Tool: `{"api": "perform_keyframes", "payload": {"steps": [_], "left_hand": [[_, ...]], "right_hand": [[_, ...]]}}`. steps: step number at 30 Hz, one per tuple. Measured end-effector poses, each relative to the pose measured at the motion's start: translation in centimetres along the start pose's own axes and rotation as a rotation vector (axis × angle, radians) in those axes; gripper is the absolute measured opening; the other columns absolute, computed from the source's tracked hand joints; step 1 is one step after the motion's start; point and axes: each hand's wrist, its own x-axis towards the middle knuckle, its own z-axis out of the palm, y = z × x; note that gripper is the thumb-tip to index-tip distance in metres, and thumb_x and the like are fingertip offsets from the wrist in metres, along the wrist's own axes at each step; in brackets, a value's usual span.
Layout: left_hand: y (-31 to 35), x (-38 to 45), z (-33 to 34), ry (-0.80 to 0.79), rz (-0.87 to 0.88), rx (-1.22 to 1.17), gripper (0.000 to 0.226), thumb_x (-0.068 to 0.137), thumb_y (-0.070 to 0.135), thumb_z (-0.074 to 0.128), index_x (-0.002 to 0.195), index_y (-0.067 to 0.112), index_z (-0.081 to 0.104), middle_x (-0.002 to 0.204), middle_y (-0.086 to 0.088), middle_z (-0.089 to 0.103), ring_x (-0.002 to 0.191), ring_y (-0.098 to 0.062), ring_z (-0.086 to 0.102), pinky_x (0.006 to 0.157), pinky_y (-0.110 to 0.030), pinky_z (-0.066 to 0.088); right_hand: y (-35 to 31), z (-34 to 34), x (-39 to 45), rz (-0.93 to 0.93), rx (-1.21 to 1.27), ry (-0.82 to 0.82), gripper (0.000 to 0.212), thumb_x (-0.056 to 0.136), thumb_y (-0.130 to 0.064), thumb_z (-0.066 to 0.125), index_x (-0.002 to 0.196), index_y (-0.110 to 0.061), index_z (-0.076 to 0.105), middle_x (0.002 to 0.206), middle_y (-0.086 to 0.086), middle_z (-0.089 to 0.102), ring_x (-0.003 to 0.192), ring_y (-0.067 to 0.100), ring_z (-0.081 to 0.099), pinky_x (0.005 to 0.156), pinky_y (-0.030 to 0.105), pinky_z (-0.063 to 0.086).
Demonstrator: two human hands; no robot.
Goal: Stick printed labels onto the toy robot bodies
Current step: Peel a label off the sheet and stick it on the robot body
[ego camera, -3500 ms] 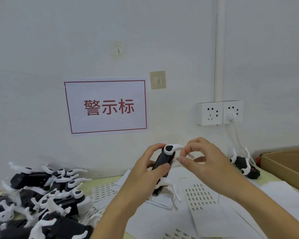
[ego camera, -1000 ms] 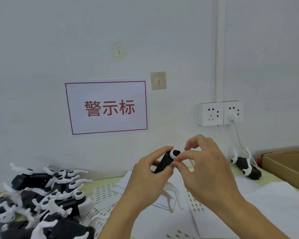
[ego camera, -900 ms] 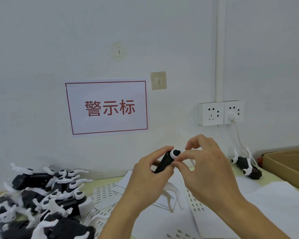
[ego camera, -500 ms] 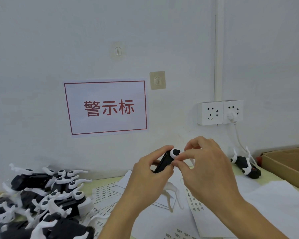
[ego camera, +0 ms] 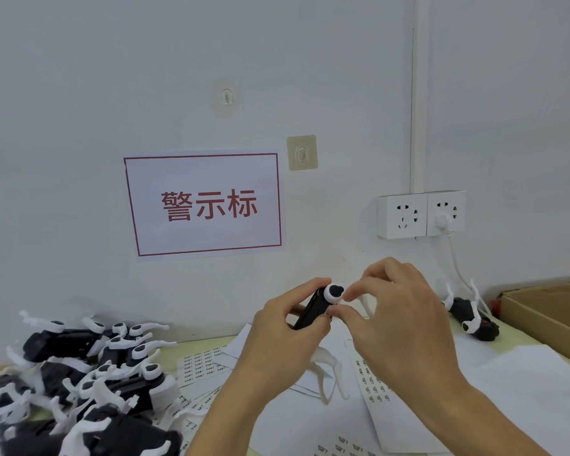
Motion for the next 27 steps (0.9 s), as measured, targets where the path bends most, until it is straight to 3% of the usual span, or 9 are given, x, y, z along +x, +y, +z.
{"api": "perform_keyframes", "payload": {"steps": [5, 8, 14, 18, 21, 27], "left_hand": [[0.2, 0.0, 0.0, -0.009, -0.002, -0.045, 0.039, 0.094, 0.028, 0.064, 0.113, 0.062, 0.063, 0.101, 0.004, 0.069, 0.078, -0.022, 0.069, 0.06, -0.014, 0.052], [0.4, 0.0, -0.2, 0.0, 0.006, -0.083, 0.04, 0.094, 0.028, 0.063, 0.112, 0.063, 0.063, 0.103, 0.003, 0.07, 0.08, -0.019, 0.072, 0.064, -0.013, 0.053], [0.5, 0.0, -0.2, -0.032, 0.024, -0.138, 0.041, 0.096, 0.026, 0.063, 0.11, 0.065, 0.063, 0.101, 0.005, 0.074, 0.09, -0.025, 0.073, 0.086, -0.038, 0.06], [0.4, 0.0, -0.1, -0.077, 0.04, -0.197, 0.039, 0.098, 0.025, 0.062, 0.115, 0.061, 0.064, 0.101, 0.004, 0.074, 0.085, -0.025, 0.074, 0.079, -0.033, 0.062], [0.2, -0.1, -0.2, -0.091, 0.057, -0.194, 0.042, 0.098, 0.021, 0.061, 0.115, 0.06, 0.064, 0.103, 0.007, 0.074, 0.086, -0.021, 0.074, 0.077, -0.028, 0.059], [-0.1, 0.0, -0.2, -0.121, 0.036, -0.215, 0.044, 0.099, 0.019, 0.059, 0.118, 0.059, 0.063, 0.106, 0.005, 0.074, 0.088, -0.022, 0.075, 0.077, -0.028, 0.057]], "right_hand": [[0.7, -0.3, 0.7, 0.111, 0.18, -0.107, 0.035, 0.071, -0.05, 0.08, 0.091, -0.044, 0.053, 0.093, -0.023, 0.049, 0.093, -0.002, 0.044, 0.067, 0.01, 0.032], [1.4, -0.2, 1.2, 0.236, 0.399, -0.23, 0.04, 0.073, -0.048, 0.081, 0.101, -0.048, 0.051, 0.104, -0.022, 0.053, 0.101, -0.011, 0.048, 0.072, 0.011, 0.036], [2.1, -0.5, 1.6, 0.381, 0.783, -0.519, 0.059, 0.062, -0.063, 0.076, 0.117, -0.051, 0.059, 0.116, -0.019, 0.067, 0.105, -0.002, 0.065, 0.086, 0.026, 0.048], [1.4, -0.3, 1.3, 0.377, 0.885, -0.552, 0.02, 0.084, -0.043, 0.072, 0.104, -0.045, 0.069, 0.107, -0.013, 0.074, 0.099, 0.004, 0.07, 0.086, 0.031, 0.05], [1.5, -0.3, 1.3, 0.447, 0.922, -0.58, 0.019, 0.088, -0.034, 0.072, 0.107, -0.035, 0.07, 0.105, -0.004, 0.075, 0.096, 0.015, 0.073, 0.088, 0.038, 0.051], [1.8, -0.7, 1.7, 0.486, 0.986, -0.649, 0.013, 0.092, -0.019, 0.068, 0.098, -0.029, 0.075, 0.104, 0.004, 0.075, 0.098, 0.022, 0.073, 0.081, 0.033, 0.049]]}}
